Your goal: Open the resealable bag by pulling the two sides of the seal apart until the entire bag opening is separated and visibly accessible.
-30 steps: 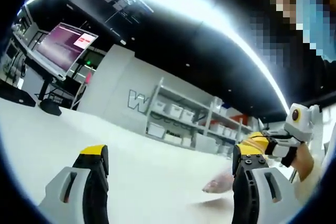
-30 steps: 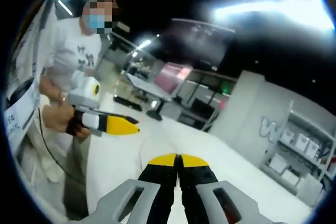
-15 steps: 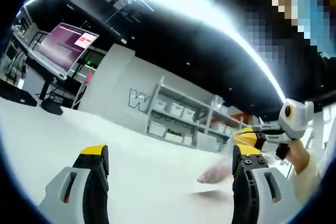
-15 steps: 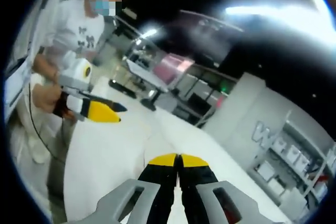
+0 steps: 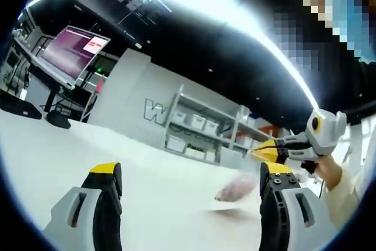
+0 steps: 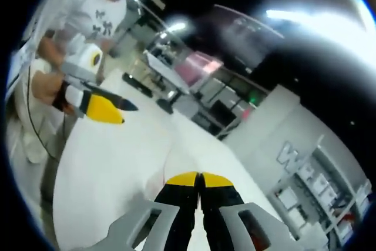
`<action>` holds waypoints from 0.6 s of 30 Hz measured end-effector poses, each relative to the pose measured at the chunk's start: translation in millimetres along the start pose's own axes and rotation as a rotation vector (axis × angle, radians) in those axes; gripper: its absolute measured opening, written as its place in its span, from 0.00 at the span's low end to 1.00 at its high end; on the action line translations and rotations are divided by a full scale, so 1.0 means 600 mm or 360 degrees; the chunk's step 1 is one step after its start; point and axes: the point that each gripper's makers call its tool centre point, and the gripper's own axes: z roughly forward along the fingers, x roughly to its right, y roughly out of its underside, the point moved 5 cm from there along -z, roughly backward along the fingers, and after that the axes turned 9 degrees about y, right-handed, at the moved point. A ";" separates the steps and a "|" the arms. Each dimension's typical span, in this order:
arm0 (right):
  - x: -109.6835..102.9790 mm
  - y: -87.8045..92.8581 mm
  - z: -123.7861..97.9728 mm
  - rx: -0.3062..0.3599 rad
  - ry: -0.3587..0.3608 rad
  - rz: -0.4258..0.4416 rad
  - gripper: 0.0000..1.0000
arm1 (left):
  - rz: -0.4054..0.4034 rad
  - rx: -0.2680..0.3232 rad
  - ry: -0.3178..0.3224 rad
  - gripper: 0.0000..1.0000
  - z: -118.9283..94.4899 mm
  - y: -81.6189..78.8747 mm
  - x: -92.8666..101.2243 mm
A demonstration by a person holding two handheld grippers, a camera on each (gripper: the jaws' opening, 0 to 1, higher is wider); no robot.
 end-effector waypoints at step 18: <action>0.027 0.013 0.034 -0.0076 -0.0039 -0.0110 0.00 | 0.0011 -0.0007 0.0008 0.96 0.004 -0.003 0.000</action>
